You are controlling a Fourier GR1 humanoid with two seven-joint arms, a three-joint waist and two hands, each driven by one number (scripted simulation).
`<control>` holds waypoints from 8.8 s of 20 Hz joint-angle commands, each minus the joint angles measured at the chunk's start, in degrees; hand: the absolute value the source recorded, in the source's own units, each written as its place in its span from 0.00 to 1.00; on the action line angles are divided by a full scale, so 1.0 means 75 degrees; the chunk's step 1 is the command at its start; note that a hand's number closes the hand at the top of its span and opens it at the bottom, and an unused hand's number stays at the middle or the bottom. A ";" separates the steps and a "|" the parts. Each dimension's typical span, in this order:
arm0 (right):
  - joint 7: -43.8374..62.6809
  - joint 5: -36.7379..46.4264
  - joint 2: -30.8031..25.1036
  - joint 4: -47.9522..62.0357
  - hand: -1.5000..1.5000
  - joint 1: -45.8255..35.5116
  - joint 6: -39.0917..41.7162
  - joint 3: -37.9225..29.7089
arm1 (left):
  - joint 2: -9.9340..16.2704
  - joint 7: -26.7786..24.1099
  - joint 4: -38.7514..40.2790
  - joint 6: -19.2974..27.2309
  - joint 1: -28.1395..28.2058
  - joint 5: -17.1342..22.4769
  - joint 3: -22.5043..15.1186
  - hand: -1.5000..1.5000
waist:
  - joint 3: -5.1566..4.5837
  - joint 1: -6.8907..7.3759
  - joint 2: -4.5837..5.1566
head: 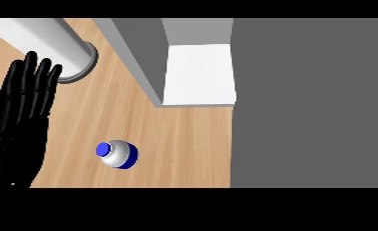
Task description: Pick up the bottled water, place it into the cabinet and close the cabinet
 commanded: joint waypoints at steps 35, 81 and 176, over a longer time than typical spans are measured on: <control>0.2534 0.1064 0.0215 -0.3546 0.00 0.1666 -0.0058 0.3891 | 0.0082 0.1989 -0.4624 0.4246 0.5016 -0.1860 -0.3430 0.00 | -0.0391 0.0012 0.0077; 0.3218 0.2282 -0.0860 -0.3751 0.00 0.0828 -0.2213 0.5691 | -0.0452 -0.1700 0.2336 0.3500 0.2990 0.0650 -0.1276 0.00 | -0.0417 -0.0058 0.0124; 0.2906 0.1691 -0.2211 -0.3616 0.00 0.0503 -0.3335 0.5920 | -0.0859 -0.2152 0.4579 0.2319 -0.1065 0.2472 -0.2212 1.00 | -0.0402 -0.0070 0.0132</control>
